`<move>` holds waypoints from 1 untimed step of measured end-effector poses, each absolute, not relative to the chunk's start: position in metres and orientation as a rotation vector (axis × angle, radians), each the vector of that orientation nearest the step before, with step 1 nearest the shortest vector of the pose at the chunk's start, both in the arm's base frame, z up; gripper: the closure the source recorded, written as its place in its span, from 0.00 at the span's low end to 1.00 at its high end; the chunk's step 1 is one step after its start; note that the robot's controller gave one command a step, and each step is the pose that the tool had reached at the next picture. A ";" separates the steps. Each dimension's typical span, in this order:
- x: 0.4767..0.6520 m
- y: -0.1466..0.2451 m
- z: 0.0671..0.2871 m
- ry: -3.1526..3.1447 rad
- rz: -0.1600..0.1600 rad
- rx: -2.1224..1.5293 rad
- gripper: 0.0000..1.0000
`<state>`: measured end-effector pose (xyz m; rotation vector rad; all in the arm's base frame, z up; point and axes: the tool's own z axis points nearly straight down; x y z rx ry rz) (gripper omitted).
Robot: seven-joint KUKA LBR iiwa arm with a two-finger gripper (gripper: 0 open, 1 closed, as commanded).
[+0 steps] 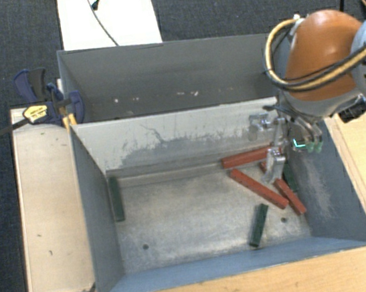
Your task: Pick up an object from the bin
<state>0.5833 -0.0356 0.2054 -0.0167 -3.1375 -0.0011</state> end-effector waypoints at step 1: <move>0.578 -0.074 0.088 -3.136 -0.001 0.073 0.00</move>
Offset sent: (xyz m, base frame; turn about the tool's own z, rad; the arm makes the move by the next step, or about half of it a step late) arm -0.0032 -0.0369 -0.1136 -0.0601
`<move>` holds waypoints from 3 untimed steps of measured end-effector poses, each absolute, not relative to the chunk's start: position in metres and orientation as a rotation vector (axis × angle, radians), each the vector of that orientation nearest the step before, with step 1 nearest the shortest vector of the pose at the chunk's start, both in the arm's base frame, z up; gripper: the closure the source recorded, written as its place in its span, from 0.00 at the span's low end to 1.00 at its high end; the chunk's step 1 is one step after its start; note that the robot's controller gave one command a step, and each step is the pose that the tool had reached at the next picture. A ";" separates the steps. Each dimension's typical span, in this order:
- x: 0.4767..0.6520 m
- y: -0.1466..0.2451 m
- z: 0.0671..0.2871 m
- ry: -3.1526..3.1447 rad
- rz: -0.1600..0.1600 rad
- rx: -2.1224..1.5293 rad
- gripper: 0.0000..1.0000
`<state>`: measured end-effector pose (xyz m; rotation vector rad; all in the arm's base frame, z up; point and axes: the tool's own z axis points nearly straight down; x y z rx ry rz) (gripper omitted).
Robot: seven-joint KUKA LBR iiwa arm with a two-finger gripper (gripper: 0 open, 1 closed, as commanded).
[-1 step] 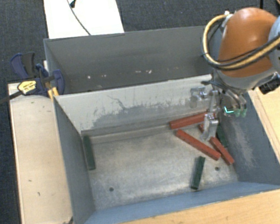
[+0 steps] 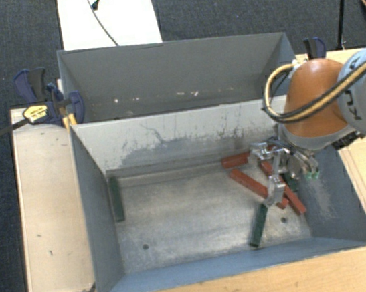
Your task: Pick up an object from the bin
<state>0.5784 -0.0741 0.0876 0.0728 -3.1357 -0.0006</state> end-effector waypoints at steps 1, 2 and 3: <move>0.492 -0.121 0.072 -3.131 0.000 0.227 0.00; 0.492 -0.137 0.071 -3.139 0.001 0.203 0.00; 0.495 -0.145 0.071 -3.146 0.001 0.111 0.00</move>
Offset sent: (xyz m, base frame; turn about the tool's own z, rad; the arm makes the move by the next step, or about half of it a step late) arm -0.0836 -0.0442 -0.0155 -0.1024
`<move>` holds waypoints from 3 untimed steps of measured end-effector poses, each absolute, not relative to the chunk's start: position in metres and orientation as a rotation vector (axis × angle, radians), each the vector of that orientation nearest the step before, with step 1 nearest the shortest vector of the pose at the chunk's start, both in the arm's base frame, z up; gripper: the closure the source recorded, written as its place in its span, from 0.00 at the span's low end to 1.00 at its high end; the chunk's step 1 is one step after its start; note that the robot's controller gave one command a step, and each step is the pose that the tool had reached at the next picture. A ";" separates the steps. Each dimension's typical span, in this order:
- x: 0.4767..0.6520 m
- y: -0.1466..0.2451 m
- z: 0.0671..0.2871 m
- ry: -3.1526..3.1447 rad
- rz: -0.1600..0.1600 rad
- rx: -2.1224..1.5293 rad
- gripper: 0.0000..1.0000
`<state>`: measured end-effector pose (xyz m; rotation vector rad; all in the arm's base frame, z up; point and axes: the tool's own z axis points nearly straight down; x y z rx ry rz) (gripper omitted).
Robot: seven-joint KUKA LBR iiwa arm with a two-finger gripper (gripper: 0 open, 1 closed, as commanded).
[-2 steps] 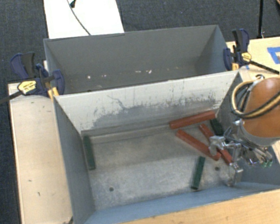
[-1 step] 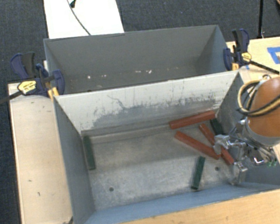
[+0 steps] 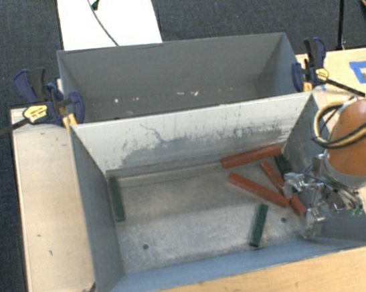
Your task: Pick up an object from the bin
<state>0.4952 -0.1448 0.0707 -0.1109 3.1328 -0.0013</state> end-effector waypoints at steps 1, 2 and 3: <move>0.493 -0.151 0.071 3.131 0.000 0.190 0.00; 0.484 -0.149 0.070 3.105 0.001 0.472 0.00; 0.485 -0.150 0.071 3.101 0.000 0.466 1.00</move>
Offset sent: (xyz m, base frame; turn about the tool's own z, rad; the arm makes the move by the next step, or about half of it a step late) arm -0.0031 -0.0060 -0.0007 0.1915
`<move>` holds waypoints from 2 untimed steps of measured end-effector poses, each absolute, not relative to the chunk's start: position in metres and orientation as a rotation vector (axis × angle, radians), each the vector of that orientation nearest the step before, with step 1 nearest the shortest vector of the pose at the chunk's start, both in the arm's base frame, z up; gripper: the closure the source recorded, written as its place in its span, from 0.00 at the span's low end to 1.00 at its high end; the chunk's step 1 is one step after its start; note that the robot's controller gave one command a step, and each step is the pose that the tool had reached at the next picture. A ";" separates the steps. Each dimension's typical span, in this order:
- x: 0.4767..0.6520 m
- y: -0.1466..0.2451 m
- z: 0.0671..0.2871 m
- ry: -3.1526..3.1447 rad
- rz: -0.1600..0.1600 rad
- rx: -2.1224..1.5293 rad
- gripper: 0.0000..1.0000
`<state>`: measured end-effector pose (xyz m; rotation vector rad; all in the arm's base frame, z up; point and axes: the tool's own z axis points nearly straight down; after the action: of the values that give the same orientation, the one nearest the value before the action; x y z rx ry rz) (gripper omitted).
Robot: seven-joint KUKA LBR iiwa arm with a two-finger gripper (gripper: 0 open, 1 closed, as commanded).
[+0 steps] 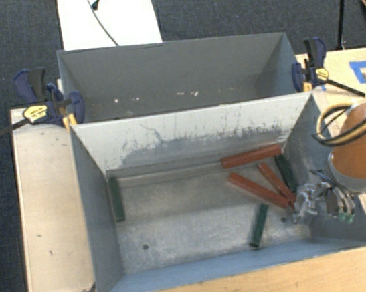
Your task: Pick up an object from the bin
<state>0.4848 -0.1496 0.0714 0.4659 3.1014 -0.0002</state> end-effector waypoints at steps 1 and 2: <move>0.543 -0.144 0.070 3.124 0.004 0.341 1.00; 0.543 -0.144 0.070 3.124 0.004 0.342 0.00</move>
Offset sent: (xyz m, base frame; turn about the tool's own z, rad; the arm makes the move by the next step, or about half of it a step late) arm 0.0574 0.0042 -0.0014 -0.0785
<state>0.5427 -0.1438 0.0704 0.3417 3.1236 0.0042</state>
